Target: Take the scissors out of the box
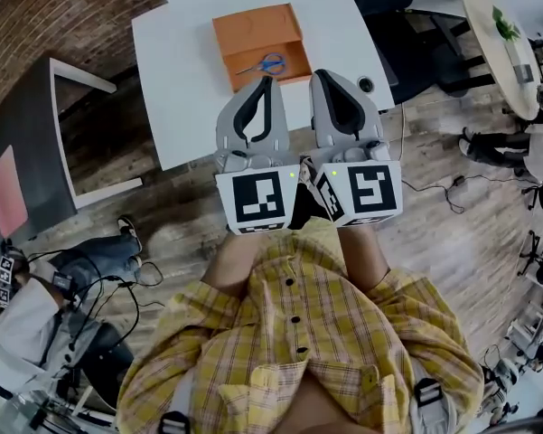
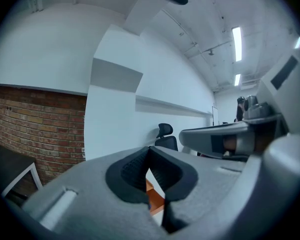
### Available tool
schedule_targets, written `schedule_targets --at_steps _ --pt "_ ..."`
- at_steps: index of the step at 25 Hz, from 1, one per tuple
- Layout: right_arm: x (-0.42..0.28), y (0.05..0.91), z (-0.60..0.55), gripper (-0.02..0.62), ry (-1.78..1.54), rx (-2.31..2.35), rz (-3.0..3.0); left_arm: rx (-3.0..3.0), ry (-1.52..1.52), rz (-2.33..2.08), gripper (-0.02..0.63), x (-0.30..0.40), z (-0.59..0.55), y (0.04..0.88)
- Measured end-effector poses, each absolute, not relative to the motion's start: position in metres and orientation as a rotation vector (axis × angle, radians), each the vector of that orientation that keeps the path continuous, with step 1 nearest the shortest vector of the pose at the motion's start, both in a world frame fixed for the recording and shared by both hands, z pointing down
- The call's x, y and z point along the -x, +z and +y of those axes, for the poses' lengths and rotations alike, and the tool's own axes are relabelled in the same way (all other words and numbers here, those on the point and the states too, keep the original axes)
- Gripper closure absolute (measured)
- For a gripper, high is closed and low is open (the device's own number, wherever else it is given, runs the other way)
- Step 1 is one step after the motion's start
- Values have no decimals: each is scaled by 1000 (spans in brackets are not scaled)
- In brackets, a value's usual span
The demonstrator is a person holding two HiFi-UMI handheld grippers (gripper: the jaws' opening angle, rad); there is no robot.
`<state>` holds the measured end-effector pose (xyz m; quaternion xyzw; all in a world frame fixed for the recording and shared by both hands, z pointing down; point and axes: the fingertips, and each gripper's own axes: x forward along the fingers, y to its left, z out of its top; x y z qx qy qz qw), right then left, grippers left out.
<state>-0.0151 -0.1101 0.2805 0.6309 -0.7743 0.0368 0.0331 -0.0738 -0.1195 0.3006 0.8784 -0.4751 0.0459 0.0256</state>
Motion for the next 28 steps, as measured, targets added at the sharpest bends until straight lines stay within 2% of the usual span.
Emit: schedule_targets --at_steps 9,28 --pt "-2 290 -139 589 131 -1895 -2421 -2697 212 -1543 604 77 -153 303" --pt "-39 327 -196 589 223 -1807 -2468 -2703 329 -1527 604 27 -209 336"
